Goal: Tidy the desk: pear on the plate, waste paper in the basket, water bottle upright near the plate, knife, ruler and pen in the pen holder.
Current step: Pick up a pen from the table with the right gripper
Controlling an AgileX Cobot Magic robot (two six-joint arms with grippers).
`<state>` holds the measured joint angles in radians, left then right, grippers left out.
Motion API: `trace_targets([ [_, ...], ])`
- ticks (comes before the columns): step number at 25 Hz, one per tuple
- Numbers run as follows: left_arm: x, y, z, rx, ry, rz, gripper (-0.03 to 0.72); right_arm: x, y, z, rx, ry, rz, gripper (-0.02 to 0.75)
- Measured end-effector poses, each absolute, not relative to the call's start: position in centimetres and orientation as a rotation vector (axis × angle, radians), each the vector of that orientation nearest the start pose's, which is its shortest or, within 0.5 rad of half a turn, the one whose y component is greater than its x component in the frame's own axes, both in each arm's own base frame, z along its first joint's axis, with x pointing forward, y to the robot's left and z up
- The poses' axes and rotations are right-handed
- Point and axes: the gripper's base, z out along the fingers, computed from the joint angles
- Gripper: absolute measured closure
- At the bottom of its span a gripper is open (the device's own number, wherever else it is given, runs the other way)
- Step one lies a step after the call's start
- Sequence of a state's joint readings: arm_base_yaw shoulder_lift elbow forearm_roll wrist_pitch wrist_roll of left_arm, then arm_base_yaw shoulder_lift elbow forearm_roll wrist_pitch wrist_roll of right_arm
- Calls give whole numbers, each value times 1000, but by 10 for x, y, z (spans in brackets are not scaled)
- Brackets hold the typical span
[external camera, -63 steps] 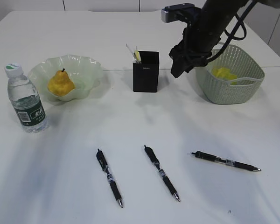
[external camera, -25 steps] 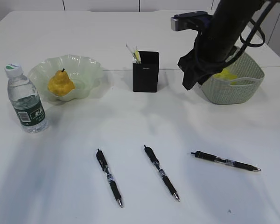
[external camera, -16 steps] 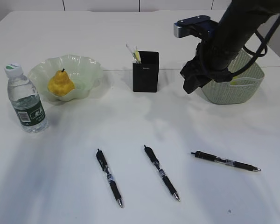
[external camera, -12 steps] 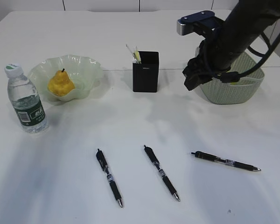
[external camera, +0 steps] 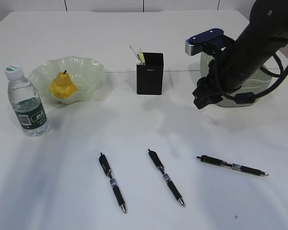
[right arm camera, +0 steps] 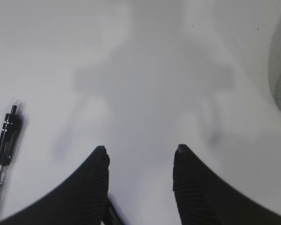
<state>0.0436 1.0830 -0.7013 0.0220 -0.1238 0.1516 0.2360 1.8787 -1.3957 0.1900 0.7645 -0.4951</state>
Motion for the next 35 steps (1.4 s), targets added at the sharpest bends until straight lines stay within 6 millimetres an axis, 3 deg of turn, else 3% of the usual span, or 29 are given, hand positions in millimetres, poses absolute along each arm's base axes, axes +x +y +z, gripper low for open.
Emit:
trace_targets([
  [10,238,10,325,114,1719,158,347,375,103,211,-676,2728,193,399],
  [15,238,10,325,114,1718,158,347,368,97,208,-669,2828,130,399],
  [35,238,10,328,112,1690,159,347,360,88,208,-930,2811,-3,399],
])
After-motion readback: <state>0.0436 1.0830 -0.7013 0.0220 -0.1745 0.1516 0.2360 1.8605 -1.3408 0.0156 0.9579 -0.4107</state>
